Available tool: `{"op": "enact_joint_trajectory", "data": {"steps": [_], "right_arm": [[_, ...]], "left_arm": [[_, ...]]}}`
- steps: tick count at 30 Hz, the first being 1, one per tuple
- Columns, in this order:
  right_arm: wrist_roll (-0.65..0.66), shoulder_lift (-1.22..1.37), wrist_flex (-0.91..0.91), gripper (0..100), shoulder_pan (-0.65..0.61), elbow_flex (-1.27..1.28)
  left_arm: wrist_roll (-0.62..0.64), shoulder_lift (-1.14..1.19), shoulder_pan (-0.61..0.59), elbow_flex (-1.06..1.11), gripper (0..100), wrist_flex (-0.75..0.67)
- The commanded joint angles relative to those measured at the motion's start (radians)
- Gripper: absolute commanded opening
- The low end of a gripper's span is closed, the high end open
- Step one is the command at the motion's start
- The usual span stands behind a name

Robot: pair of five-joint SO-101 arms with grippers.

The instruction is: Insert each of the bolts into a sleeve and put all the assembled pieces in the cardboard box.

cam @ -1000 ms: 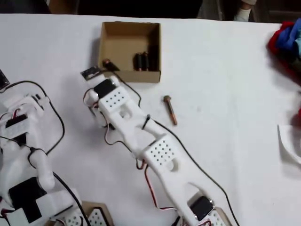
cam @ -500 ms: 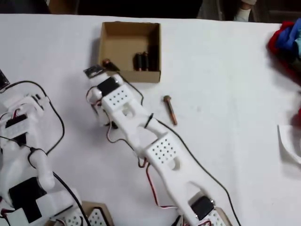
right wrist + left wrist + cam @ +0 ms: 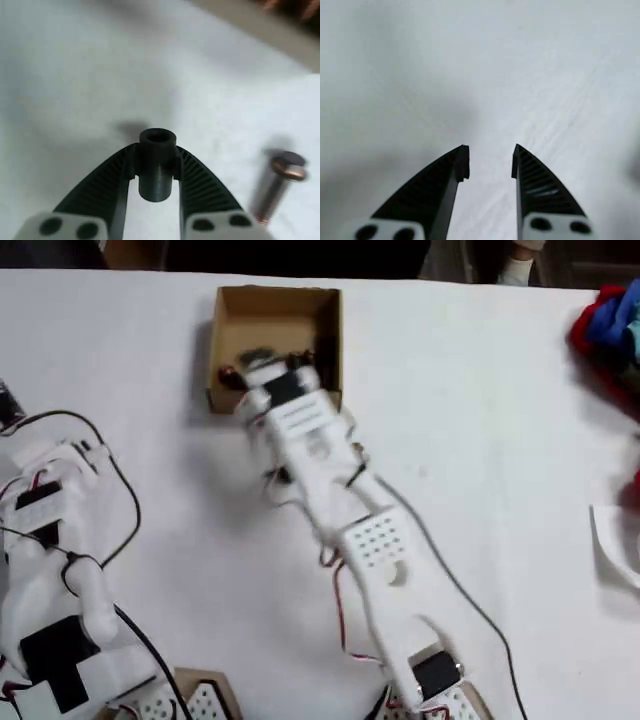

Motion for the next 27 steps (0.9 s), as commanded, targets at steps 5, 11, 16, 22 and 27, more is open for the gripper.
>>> {"op": "enact_joint_trajectory", "data": {"steps": [5,11,16,22,27], "right_arm": [[0.029,-0.515,0.021,1.9,0.147,0.180],[0.028,-0.875,0.012,2.0,0.297,0.519],[0.023,-1.095,-0.099,2.0,0.512,0.707],[-0.018,-1.175,-0.292,1.9,0.616,0.769],[-0.075,-1.156,-0.424,1.9,0.636,0.773]], "left_arm": [[-0.032,-0.003,0.273,-0.177,16,0.281],[-0.143,-0.002,0.601,-0.337,16,0.456],[-0.129,0.038,0.764,-0.429,16,0.503],[0.143,0.310,0.836,-0.664,16,0.555],[0.144,0.540,0.987,-0.929,16,0.752]]}}
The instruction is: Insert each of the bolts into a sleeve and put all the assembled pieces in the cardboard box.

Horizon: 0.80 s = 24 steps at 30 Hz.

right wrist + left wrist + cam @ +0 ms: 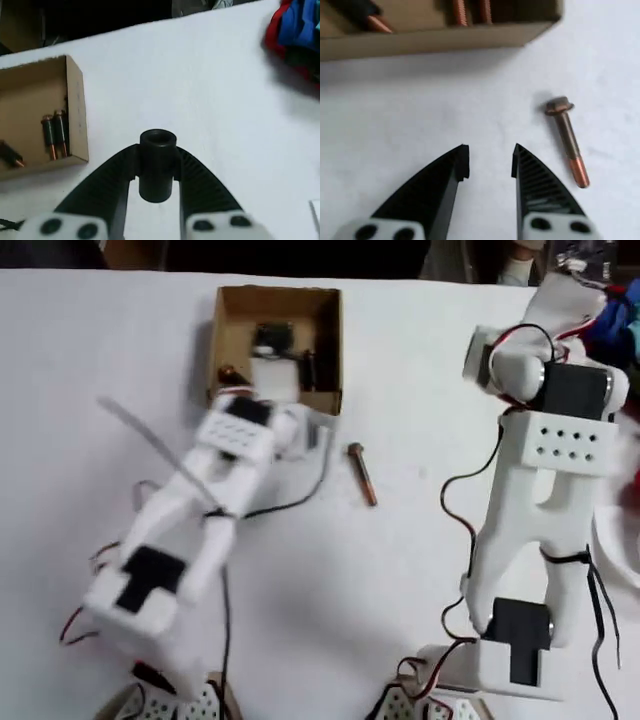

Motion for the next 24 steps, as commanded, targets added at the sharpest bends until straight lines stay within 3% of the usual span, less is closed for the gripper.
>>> {"op": "enact_joint_trajectory", "data": {"steps": [1,8,14,17,22,24], "right_arm": [[-0.025,-0.024,-0.084,1.9,0.021,-0.014],[-0.025,0.064,-0.114,1.9,0.025,-0.006],[-0.026,0.131,-0.137,1.9,0.038,-0.044],[-0.026,0.131,-0.124,1.9,0.044,-0.052],[-0.026,0.133,-0.128,1.9,0.044,-0.054],[-0.026,0.134,-0.128,1.9,0.042,-0.054]], "left_arm": [[0.014,0.121,0.095,-0.220,16,0.152],[0.011,0.318,0.132,-0.509,16,0.367],[-0.017,0.400,0.124,-0.670,16,0.407],[0.101,0.445,0.124,-0.725,16,0.376],[0.440,0.546,0.118,-0.826,16,0.331],[0.496,0.586,0.127,-0.868,16,0.333]]}}
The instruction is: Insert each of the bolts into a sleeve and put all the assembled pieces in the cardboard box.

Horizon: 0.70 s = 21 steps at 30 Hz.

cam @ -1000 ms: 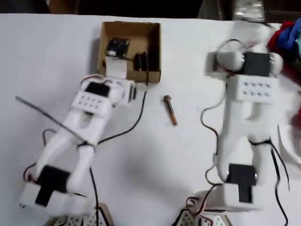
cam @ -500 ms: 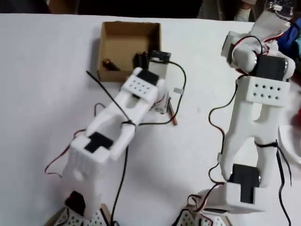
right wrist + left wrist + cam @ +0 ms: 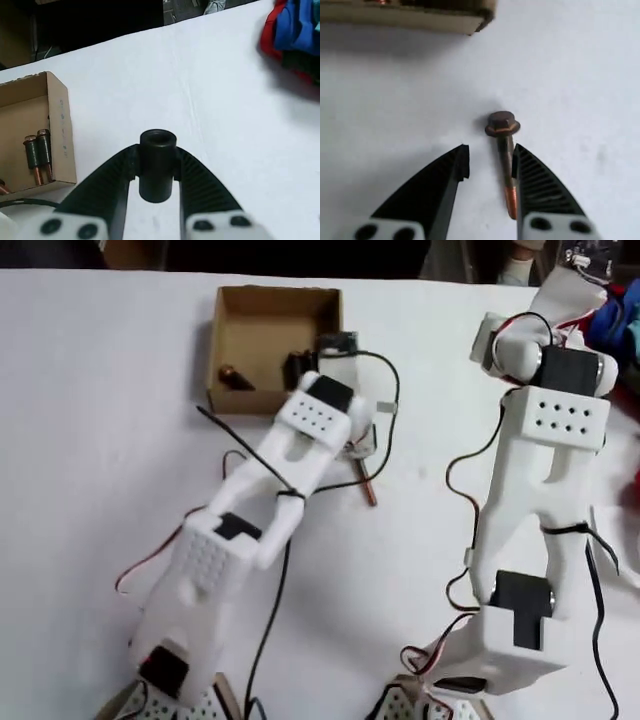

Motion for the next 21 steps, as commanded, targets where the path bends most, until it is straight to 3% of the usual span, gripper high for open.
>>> {"op": "enact_joint_trajectory", "data": {"steps": [1,17,21], "right_arm": [[-0.009,-0.005,-0.008,1.9,0.012,-0.054],[-0.009,-0.008,-0.010,1.9,0.013,-0.054],[-0.009,-0.008,-0.012,1.9,0.013,-0.054]], "left_arm": [[0.123,0.038,0.012,-0.107,16,-0.017],[0.126,0.296,0.043,-0.351,16,0.038],[0.120,0.305,0.034,-0.395,2,0.114]]}}
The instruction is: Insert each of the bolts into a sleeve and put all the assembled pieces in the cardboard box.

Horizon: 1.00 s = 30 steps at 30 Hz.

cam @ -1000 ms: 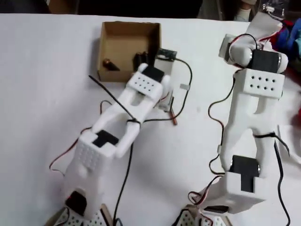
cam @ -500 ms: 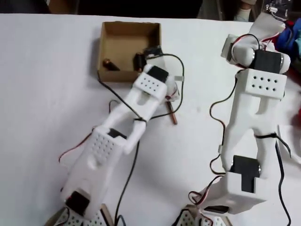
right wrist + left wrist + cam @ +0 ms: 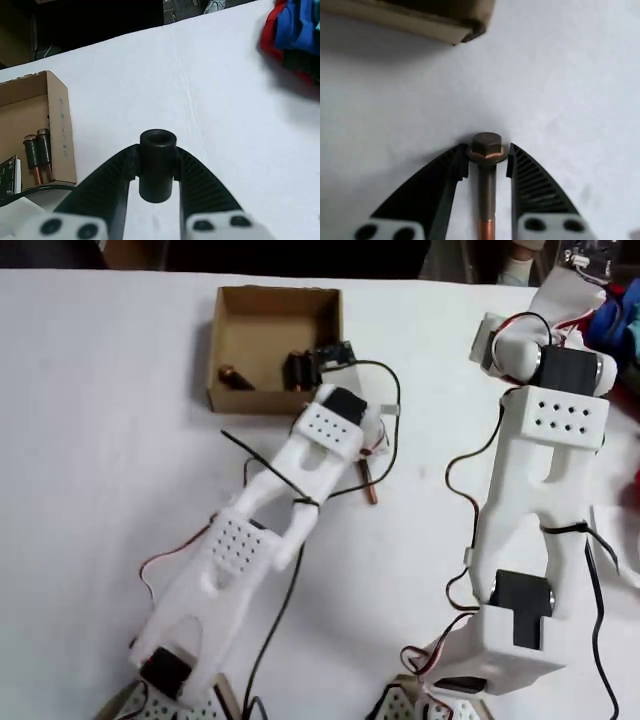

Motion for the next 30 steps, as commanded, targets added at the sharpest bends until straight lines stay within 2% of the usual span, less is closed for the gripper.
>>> {"op": "enact_joint_trajectory", "data": {"steps": [1,7,14,21,24,30], "right_arm": [[-0.009,-0.008,-0.012,1.9,0.013,-0.054],[-0.009,-0.007,-0.012,1.9,0.013,-0.054],[-0.009,-0.007,-0.012,1.9,0.013,-0.054],[-0.009,-0.008,-0.007,1.9,0.010,-0.048],[-0.009,-0.008,-0.004,1.9,0.008,-0.048],[-0.009,-0.010,-0.004,1.9,0.008,-0.048]], "left_arm": [[0.000,0.005,-0.005,-0.042,2,0.080],[-0.005,0.000,-0.038,-0.136,3,0.193],[-0.196,-0.021,-0.054,-0.390,3,0.347],[-0.407,-0.066,-0.183,-0.581,3,0.295],[-0.428,-0.126,-0.232,-0.575,3,0.339],[-0.423,-0.275,-0.230,-0.570,2,0.368]]}}
